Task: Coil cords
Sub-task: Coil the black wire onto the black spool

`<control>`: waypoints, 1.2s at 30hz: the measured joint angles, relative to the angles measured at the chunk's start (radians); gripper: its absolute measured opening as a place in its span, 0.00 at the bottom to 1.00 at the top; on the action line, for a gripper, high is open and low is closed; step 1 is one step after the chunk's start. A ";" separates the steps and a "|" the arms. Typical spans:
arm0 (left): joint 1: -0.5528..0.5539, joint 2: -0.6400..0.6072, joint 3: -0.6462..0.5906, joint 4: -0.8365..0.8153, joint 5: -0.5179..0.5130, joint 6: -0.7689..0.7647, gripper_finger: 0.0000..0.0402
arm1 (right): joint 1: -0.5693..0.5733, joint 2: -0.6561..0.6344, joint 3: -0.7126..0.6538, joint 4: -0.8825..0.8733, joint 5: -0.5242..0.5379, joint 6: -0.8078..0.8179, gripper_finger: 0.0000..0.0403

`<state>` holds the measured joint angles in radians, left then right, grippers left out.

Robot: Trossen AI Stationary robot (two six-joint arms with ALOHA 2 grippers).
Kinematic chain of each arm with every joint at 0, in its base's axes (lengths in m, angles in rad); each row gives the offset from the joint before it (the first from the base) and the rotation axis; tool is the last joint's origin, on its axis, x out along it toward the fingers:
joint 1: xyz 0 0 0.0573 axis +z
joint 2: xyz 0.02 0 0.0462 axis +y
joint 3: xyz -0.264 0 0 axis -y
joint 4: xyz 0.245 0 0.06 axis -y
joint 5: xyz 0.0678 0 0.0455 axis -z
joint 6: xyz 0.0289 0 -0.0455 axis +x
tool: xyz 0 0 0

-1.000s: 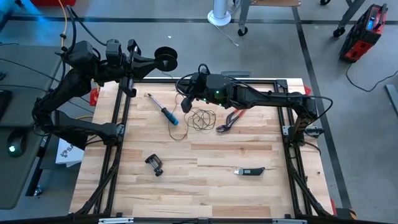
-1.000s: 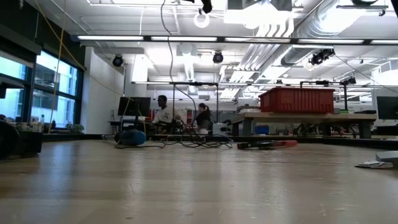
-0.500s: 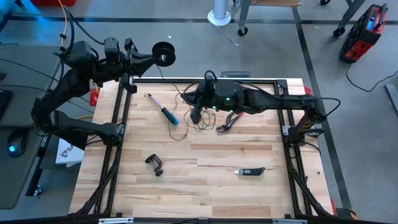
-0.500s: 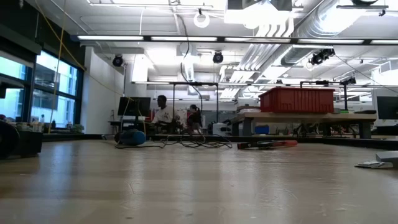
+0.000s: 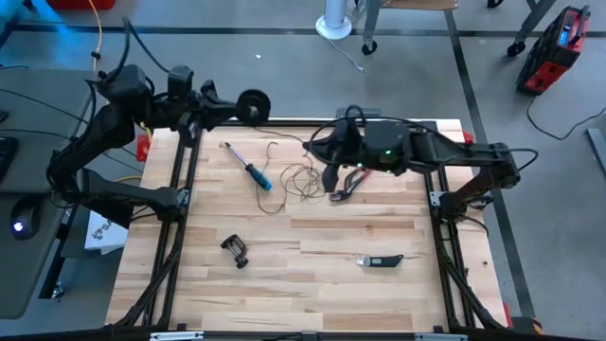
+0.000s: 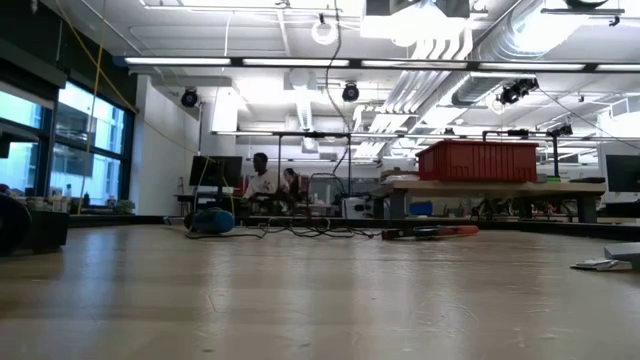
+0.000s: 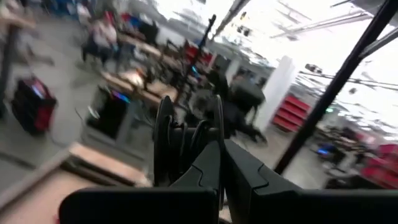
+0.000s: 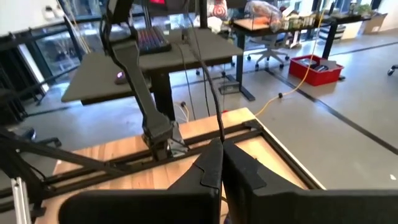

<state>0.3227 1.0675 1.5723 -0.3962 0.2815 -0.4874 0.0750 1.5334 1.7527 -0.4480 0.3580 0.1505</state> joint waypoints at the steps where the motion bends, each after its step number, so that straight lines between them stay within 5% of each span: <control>1: -0.004 0.001 0.000 -0.011 0.006 -0.021 0.00 | 0.000 -0.009 0.000 0.001 0.000 0.000 0.00; 12: -0.012 0.010 0.000 -0.120 -0.012 -0.080 0.00 | 0.033 -0.088 0.000 0.005 0.014 -0.021 0.00; 23: -0.073 0.161 0.000 -0.112 0.235 -0.238 0.00 | 0.032 -0.095 0.000 0.063 0.012 -0.052 0.00; 36: -0.142 0.343 0.000 0.372 0.454 -0.489 0.00 | 0.031 -0.075 0.000 0.123 -0.073 -0.041 0.00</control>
<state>0.1810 1.4101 1.5723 -0.0241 0.7356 -0.9768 0.1062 1.4586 1.7527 -0.3252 0.2850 0.1099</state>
